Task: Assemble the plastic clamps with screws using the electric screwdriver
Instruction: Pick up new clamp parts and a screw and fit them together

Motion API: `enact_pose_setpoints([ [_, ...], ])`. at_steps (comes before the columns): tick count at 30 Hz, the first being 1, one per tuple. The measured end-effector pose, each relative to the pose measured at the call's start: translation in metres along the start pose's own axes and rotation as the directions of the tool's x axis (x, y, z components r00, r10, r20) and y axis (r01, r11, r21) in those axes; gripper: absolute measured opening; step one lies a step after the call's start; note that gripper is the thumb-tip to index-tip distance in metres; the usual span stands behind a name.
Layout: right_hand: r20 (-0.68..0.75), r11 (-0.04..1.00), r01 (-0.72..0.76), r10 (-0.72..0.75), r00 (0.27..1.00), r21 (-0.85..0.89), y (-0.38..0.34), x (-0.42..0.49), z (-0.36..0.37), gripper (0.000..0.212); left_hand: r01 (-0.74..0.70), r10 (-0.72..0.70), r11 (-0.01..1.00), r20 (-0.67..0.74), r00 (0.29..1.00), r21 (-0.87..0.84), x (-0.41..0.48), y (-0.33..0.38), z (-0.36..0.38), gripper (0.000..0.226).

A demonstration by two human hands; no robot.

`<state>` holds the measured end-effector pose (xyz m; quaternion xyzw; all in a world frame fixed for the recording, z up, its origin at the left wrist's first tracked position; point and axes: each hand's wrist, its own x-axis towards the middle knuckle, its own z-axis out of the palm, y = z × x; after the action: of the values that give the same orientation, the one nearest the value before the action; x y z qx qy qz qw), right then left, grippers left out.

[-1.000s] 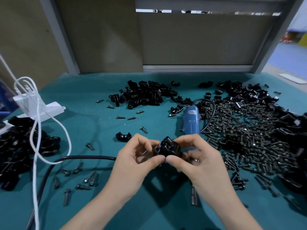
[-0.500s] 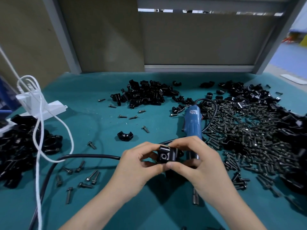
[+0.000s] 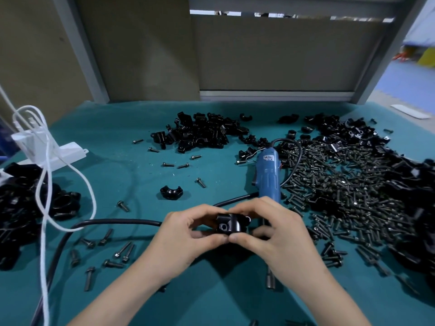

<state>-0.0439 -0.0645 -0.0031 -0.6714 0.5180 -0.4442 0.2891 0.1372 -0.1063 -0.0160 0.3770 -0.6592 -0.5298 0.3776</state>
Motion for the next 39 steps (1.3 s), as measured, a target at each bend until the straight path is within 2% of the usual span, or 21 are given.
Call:
enact_pose_setpoints([
  [6, 0.009, 1.0, 0.012, -0.013, 1.0, 0.012, 0.0032, 0.0007, -0.0021, 0.039, 0.033, -0.033, 0.999, -0.009, 0.999, 0.004, 0.0016, -0.0031, -0.003, 0.032],
  [14, -0.01, 0.992, 0.084, -0.086, 0.996, -0.095, 0.0016, 0.0012, -0.0013, 0.039, -0.029, 0.029, 0.999, 0.007, 1.0, -0.032, 0.0027, -0.0029, -0.0026, 0.036],
  [23, 0.005, 0.987, 0.068, -0.068, 0.998, -0.143, 0.0018, 0.0023, -0.0006, 0.039, -0.058, 0.058, 0.998, -0.015, 0.998, 0.019, 0.0035, -0.0031, -0.003, 0.035],
  [27, 0.026, 0.997, 0.049, -0.048, 0.999, -0.067, 0.002, 0.0023, -0.0033, 0.041, -0.042, 0.044, 0.998, -0.045, 0.998, 0.05, 0.005, -0.0043, -0.0057, 0.034],
  [33, -0.002, 0.997, 0.014, -0.014, 1.0, -0.075, 0.0042, 0.004, -0.0043, 0.037, -0.174, 0.179, 0.982, -0.056, 0.982, 0.072, 0.0024, -0.0028, 0.002, 0.046],
  [39, -0.024, 0.996, -0.009, 0.007, 1.0, -0.093, 0.0044, 0.0038, -0.004, 0.038, -0.25, 0.262, 0.958, -0.074, 0.962, 0.141, 0.004, -0.0063, 0.0029, 0.038],
])
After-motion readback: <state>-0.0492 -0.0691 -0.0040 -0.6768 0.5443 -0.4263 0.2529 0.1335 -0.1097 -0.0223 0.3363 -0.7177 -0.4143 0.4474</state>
